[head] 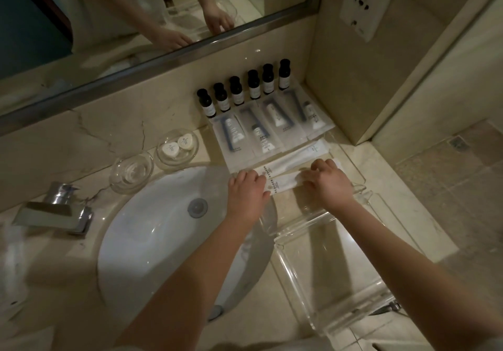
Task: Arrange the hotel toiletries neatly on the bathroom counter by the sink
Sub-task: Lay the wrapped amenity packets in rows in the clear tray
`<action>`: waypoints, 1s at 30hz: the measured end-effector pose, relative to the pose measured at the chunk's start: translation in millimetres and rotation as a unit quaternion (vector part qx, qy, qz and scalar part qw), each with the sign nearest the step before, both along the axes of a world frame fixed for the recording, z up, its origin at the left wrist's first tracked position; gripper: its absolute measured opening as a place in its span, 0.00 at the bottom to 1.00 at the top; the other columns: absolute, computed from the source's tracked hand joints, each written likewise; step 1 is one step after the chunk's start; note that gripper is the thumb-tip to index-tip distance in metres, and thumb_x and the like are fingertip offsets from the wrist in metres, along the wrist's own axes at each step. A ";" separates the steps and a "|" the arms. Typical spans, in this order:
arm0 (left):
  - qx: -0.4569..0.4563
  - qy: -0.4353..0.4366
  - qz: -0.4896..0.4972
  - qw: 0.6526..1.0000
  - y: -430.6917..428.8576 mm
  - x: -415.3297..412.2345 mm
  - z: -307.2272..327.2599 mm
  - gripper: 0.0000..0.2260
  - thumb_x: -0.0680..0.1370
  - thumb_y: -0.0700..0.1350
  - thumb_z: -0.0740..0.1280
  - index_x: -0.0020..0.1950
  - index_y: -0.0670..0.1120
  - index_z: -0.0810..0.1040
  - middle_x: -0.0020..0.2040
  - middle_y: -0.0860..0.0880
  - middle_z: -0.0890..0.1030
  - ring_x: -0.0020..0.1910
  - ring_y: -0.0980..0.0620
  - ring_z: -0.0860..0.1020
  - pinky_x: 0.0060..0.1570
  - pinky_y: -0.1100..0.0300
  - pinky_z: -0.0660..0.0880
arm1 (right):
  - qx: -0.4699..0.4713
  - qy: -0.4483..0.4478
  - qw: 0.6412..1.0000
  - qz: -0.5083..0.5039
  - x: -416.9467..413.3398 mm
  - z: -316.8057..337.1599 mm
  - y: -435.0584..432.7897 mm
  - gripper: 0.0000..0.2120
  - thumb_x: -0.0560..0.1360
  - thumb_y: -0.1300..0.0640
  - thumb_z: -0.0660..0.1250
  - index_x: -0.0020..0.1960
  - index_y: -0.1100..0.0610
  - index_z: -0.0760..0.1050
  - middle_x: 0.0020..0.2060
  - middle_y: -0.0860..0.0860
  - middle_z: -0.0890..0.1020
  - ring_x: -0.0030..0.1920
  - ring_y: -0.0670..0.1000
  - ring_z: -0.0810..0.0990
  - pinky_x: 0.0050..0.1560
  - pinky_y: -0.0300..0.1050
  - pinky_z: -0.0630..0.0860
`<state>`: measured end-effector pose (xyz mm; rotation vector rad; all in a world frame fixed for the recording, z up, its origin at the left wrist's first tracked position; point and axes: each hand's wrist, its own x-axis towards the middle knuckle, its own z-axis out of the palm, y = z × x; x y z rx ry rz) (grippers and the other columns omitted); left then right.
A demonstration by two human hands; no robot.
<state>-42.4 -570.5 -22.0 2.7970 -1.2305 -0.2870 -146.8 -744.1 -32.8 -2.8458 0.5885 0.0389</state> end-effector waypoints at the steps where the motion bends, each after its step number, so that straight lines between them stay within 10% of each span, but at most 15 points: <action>1: 0.005 0.003 -0.015 1.000 3.0 -1.1 -1.2 0.16 0.78 0.52 0.61 0.62 0.46 0.76 0.59 0.47 0.76 0.62 0.45 0.70 0.60 0.52 0.64 | 0.005 -0.005 1.000 0.003 1.6 0.2 -1.6 0.11 0.74 0.58 0.65 0.55 0.50 0.81 0.50 0.55 0.78 0.52 0.58 0.74 0.40 0.47 0.71; 17: 0.033 0.016 0.004 0.999 2.9 -2.3 5.7 0.15 0.79 0.51 0.59 0.58 0.45 0.78 0.56 0.46 0.77 0.60 0.46 0.69 0.56 0.52 0.65 | 0.007 -0.040 0.999 0.002 6.3 4.8 2.4 0.12 0.68 0.63 0.72 0.51 0.56 0.82 0.45 0.58 0.82 0.46 0.63 0.78 0.35 0.50 0.76; 30: -0.008 -0.007 0.087 0.996 67.4 4.7 61.9 0.16 0.79 0.50 0.58 0.62 0.44 0.75 0.62 0.45 0.76 0.63 0.44 0.69 0.59 0.52 0.67 | 0.059 -0.096 0.993 0.042 20.1 58.5 83.5 0.20 0.71 0.58 0.69 0.63 0.58 0.75 0.61 0.59 0.78 0.62 0.62 0.75 0.55 0.57 0.75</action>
